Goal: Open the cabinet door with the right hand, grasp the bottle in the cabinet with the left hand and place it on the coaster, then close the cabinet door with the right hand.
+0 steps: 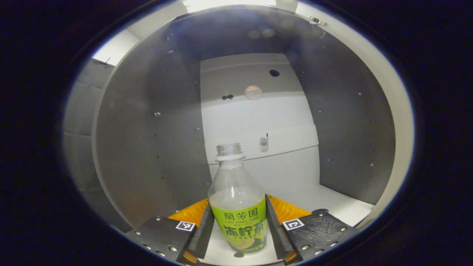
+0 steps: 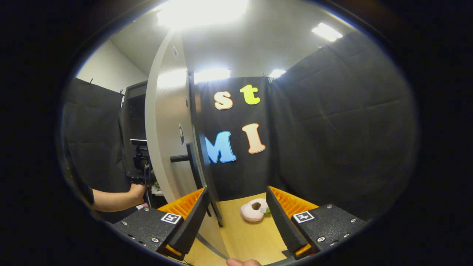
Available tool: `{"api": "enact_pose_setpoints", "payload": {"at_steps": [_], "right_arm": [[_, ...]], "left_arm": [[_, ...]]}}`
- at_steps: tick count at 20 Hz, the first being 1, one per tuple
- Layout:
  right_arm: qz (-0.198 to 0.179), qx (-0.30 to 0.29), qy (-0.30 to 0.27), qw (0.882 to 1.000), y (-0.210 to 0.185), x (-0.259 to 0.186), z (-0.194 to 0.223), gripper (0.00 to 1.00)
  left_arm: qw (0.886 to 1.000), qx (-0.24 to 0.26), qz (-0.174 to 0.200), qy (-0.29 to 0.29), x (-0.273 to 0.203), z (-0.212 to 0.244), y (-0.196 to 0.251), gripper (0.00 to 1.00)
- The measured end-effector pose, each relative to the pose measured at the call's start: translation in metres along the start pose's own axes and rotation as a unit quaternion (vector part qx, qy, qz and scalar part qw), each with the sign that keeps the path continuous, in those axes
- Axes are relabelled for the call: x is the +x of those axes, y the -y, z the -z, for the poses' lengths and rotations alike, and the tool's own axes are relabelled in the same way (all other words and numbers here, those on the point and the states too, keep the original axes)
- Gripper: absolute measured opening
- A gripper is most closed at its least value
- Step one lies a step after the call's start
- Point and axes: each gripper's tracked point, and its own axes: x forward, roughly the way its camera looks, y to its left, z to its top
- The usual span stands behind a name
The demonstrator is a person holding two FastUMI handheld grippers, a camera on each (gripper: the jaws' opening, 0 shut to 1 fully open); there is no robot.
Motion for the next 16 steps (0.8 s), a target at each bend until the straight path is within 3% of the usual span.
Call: {"api": "enact_pose_setpoints", "payload": {"at_steps": [4, 6, 9, 12, 16], "right_arm": [[0.036, -0.010, -0.001, 0.999, 0.033, -0.001, 0.002, 0.93], [0.044, -0.030, -0.006, 0.999, 0.047, 0.011, 0.009, 0.93], [0.042, -0.053, -0.019, 0.998, 0.057, 0.026, 0.026, 0.93], [0.017, -0.083, -0.035, 0.996, 0.058, 0.035, 0.043, 0.93], [0.007, -0.116, -0.066, 0.991, 0.069, 0.057, 0.071, 0.94]], "left_arm": [[1.000, 0.004, -0.005, 0.026, -0.022, -0.024, -0.006, 0.65], [0.999, 0.001, -0.010, 0.034, -0.038, -0.035, -0.007, 0.70], [0.999, -0.011, -0.013, 0.035, -0.061, -0.046, -0.013, 0.70], [0.999, -0.013, -0.020, 0.032, -0.096, -0.054, -0.018, 0.70], [0.998, 0.008, -0.020, 0.053, -0.163, -0.068, -0.022, 0.70]]}}
